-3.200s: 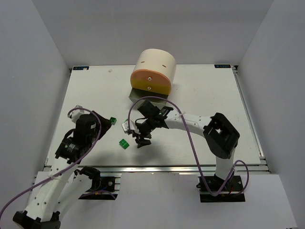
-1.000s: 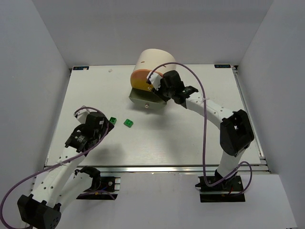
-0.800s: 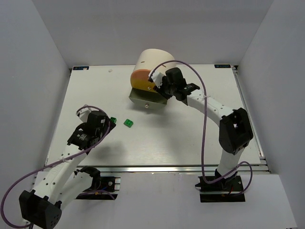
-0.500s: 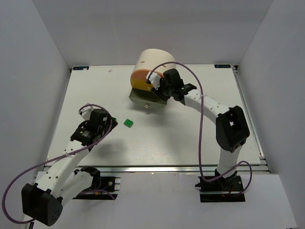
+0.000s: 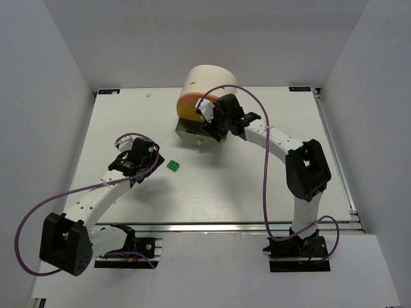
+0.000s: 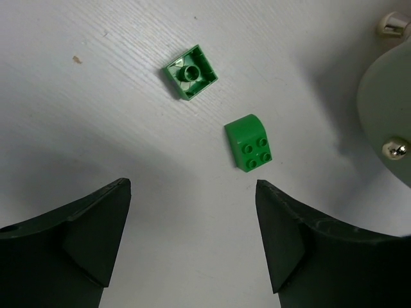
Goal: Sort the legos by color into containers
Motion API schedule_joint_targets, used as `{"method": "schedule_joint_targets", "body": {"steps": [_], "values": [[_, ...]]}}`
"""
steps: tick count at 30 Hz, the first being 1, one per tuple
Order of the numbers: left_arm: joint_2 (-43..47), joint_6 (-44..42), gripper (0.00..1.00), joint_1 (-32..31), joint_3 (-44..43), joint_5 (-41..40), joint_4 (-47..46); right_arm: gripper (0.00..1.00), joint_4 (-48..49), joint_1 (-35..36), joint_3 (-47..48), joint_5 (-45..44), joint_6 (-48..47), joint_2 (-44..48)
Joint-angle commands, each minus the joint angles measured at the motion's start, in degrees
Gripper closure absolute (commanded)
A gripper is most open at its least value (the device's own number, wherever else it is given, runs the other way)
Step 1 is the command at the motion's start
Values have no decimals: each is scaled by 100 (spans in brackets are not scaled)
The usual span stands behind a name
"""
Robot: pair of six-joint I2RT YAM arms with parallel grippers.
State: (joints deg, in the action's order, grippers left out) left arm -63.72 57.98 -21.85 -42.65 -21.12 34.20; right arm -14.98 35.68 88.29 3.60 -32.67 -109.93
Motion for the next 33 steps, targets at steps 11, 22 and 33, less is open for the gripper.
{"method": "schedule_joint_targets", "body": {"steps": [11, 22, 33], "values": [[-1879, 530, 29, 224, -1218, 196, -63, 83, 117, -219, -830, 1881, 946, 1902], [-3100, 777, 22, 681, -1701, 354, -1, 20, 294, -474, -1815, 2875, 964, 2854], [-3770, 566, 33, 972, -2081, 372, 184, 20, 303, -641, -1842, 2919, 1060, 2898]]}}
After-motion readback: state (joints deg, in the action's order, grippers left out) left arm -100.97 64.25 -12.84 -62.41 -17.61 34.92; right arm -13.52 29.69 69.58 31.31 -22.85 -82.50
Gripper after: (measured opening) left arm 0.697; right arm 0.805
